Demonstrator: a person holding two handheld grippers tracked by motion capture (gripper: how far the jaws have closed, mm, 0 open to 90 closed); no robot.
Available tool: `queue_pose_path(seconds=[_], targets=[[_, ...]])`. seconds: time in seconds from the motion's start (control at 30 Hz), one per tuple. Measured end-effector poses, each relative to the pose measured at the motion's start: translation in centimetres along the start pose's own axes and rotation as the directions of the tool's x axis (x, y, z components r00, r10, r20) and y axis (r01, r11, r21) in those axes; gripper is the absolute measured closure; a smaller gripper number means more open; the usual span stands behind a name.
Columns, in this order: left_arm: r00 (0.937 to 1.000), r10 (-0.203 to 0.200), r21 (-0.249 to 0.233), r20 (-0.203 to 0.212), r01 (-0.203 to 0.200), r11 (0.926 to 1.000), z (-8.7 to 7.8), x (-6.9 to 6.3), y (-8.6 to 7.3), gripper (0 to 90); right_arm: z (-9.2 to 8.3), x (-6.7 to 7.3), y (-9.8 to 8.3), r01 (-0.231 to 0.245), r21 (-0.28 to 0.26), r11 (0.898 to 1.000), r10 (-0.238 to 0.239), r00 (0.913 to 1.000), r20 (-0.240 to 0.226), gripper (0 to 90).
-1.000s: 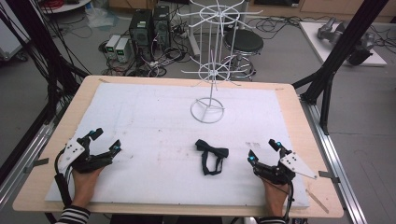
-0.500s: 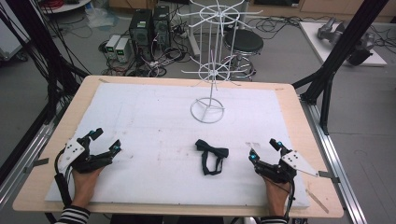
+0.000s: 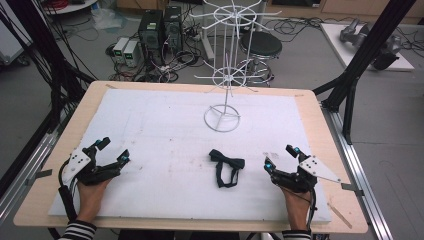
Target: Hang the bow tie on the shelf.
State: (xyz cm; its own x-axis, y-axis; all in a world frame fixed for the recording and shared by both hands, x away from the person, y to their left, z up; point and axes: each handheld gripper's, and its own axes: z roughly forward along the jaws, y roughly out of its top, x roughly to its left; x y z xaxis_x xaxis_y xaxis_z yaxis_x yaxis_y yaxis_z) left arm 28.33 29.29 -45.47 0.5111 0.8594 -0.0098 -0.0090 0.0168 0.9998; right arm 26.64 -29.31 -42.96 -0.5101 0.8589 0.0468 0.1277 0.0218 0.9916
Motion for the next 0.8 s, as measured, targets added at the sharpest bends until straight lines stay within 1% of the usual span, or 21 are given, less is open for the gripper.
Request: queue_pose_path(seconds=[0.07,0.13,0.2,0.23,0.27,0.3,0.33,0.37,0.4,0.43,0.5,0.53,0.57,0.67,0.7,0.73,0.77,0.8], targets=[[1.0000,0.000,0.000,0.000,0.000,1.0000,0.0,0.0,0.0,16.1,0.1,0.1,0.2,0.005,0.006,1.000,-0.005,1.0000,-0.005,10.3],[1.0000,0.001,0.001,0.000,-0.001,1.0000,0.0,0.0,0.0,16.1,0.4,0.5,1.0,0.034,0.035,0.999,-0.033,0.9991,-0.028,10.3],[1.0000,0.000,0.000,0.000,0.000,1.0000,0.0,0.0,0.0,16.1,0.7,0.7,1.5,0.048,0.052,0.997,-0.046,0.9979,-0.045,10.4],[1.0000,0.000,0.000,0.000,0.000,1.0000,0.0,0.0,0.0,16.1,0.8,0.9,1.8,0.060,0.061,0.996,-0.057,0.9972,-0.049,10.4],[1.0000,0.000,0.000,0.000,0.000,1.0000,0.0,0.0,0.0,16.1,0.8,0.9,1.8,0.060,0.061,0.996,-0.057,0.9972,-0.049,10.4],[1.0000,0.001,0.000,-0.001,-0.001,1.0000,0.0,0.0,0.0,16.1,1.1,1.1,2.2,0.076,0.081,0.994,-0.071,0.9956,-0.062,10.4],[1.0000,0.001,0.000,-0.001,-0.001,1.0000,0.0,0.0,0.0,16.1,1.1,1.1,2.2,0.076,0.081,0.994,-0.071,0.9956,-0.062,10.4],[1.0000,0.000,0.000,-0.001,0.000,1.0000,0.0,0.0,0.0,16.1,1.4,1.2,2.5,0.091,0.091,0.992,-0.085,0.9939,-0.070,10.4],[1.0000,-0.002,-0.001,-0.002,0.002,1.0000,0.0,0.0,0.0,16.1,1.5,1.2,2.7,0.096,0.101,0.990,-0.088,0.9928,-0.081,10.3],[1.0000,-0.002,-0.001,-0.002,0.002,1.0000,0.0,0.0,0.0,16.1,1.5,1.2,2.7,0.096,0.101,0.990,-0.088,0.9928,-0.081,10.3],[1.0000,-0.001,-0.001,-0.001,0.001,1.0000,0.0,0.0,0.0,16.1,1.9,1.4,3.1,0.107,0.127,0.986,-0.093,0.9898,-0.108,10.4],[1.0000,-0.001,-0.001,-0.001,0.001,1.0000,0.0,0.0,0.0,16.1,1.9,1.4,3.1,0.107,0.127,0.986,-0.093,0.9898,-0.108,10.4],[1.0000,-0.001,-0.001,-0.001,0.001,1.0000,0.0,0.0,0.0,16.1,2.3,1.6,3.4,0.124,0.146,0.981,-0.105,0.9859,-0.130,10.4],[1.0000,-0.001,-0.001,-0.001,0.001,1.0000,0.0,0.0,0.0,16.1,2.8,1.8,3.7,0.140,0.172,0.975,-0.113,0.9805,-0.161,10.4],[1.0000,-0.001,-0.001,-0.002,0.001,1.0000,0.0,0.0,0.0,16.1,2.8,1.8,3.7,0.140,0.172,0.975,-0.113,0.9805,-0.161,10.4],[1.0000,-0.001,-0.001,-0.002,0.001,1.0000,0.0,0.0,0.0,16.1,3.0,1.8,3.8,0.149,0.180,0.972,-0.118,0.9785,-0.169,10.4],[1.0000,-0.002,-0.001,-0.003,0.002,1.0000,0.0,0.0,0.0,16.1,3.3,1.9,3.9,0.156,0.204,0.967,-0.118,0.9757,-0.184,10.4],[1.0000,-0.003,-0.001,-0.003,0.003,1.0000,0.0,0.0,0.0,16.1,3.3,1.9,3.9,0.156,0.204,0.967,-0.118,0.9757,-0.184,10.4]])
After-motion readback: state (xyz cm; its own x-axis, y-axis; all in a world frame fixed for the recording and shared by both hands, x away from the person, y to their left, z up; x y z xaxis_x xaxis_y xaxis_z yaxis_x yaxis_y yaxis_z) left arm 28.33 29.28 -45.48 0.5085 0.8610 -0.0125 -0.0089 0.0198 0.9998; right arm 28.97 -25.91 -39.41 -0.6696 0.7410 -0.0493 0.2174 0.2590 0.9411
